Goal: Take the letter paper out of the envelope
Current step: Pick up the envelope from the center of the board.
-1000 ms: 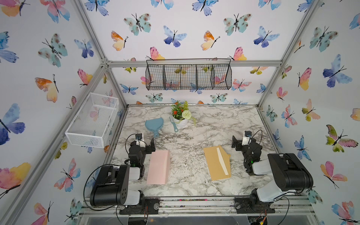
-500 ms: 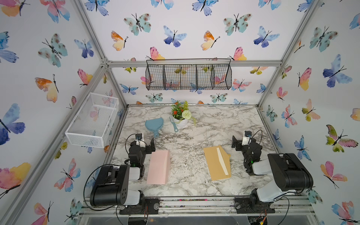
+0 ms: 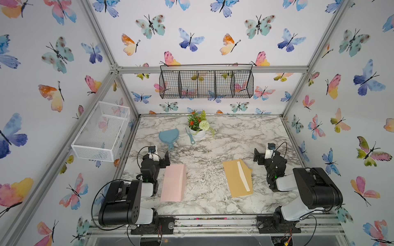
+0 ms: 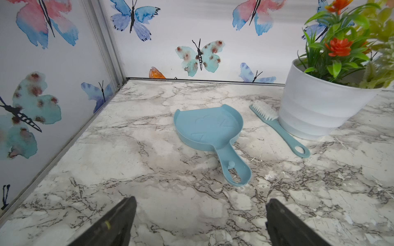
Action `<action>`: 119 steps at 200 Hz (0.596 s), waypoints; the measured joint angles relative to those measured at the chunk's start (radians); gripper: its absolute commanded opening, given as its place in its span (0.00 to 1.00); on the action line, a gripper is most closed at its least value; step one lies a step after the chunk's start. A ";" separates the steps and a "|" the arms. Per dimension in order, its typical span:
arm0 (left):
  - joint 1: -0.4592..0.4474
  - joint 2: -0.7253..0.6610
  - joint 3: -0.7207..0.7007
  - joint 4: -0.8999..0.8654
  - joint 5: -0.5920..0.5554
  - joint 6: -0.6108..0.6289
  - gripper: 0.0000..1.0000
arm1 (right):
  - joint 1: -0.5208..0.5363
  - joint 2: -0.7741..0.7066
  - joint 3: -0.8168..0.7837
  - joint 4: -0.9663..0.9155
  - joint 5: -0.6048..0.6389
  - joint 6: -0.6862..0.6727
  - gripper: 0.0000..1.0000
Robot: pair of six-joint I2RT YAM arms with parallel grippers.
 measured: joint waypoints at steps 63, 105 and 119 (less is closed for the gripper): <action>0.000 0.000 0.000 -0.002 0.000 0.000 0.98 | -0.005 0.000 0.015 -0.016 -0.010 0.000 0.98; -0.090 -0.096 0.003 -0.089 -0.120 0.019 0.88 | 0.104 -0.309 0.026 -0.282 0.126 -0.003 0.74; -0.181 -0.294 0.053 -0.276 -0.172 -0.020 0.82 | 0.192 -0.565 0.135 -0.506 0.125 0.042 0.61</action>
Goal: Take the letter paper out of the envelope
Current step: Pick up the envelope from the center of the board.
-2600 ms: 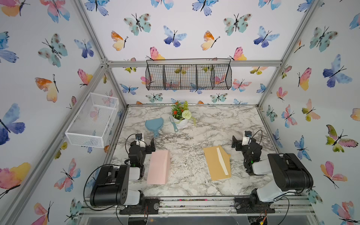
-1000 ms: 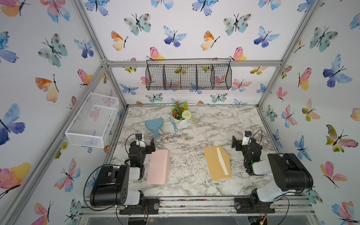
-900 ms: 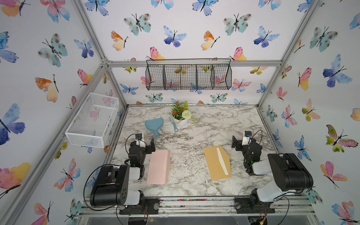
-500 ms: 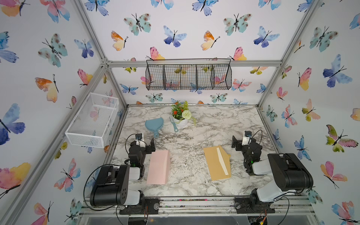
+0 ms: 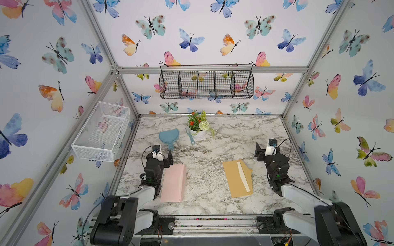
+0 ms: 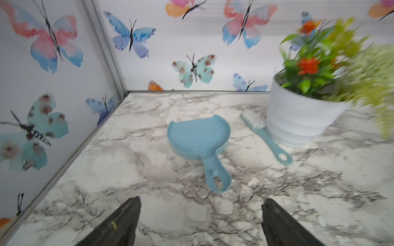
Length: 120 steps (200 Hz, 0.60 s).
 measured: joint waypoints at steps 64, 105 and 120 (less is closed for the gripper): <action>-0.061 -0.374 0.158 -0.484 0.076 -0.273 0.85 | 0.606 0.069 0.492 -0.524 -0.015 0.350 0.55; -0.061 -0.470 -0.021 -0.668 -0.010 -0.408 0.88 | 0.885 0.531 0.633 -0.693 0.062 0.494 0.60; -0.055 -0.491 -0.049 -0.682 -0.035 -0.430 0.89 | 0.892 0.612 0.654 -0.679 0.048 0.547 0.59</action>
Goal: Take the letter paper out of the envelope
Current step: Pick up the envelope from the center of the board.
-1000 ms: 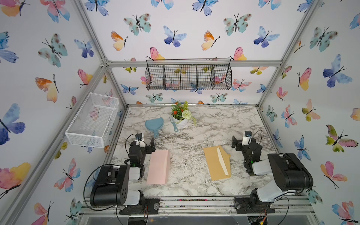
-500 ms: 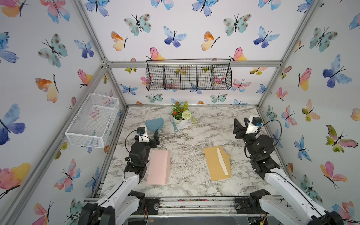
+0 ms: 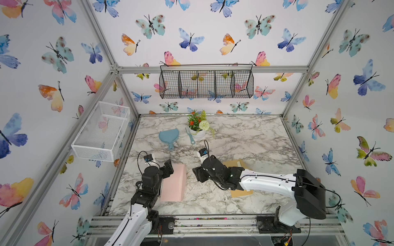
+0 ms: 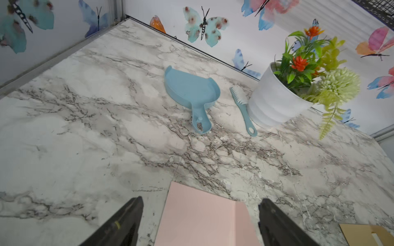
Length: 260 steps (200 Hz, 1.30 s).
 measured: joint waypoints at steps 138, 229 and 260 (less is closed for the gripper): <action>0.061 0.245 0.003 0.088 0.029 -0.054 0.92 | 0.176 0.220 0.025 0.106 -0.060 0.327 0.62; 0.067 0.122 -0.065 0.113 0.029 -0.071 0.92 | 0.181 0.330 -0.039 0.362 0.037 0.329 0.44; 0.067 0.127 -0.066 0.117 0.030 -0.071 0.92 | 0.181 0.386 -0.008 0.458 0.008 0.325 0.20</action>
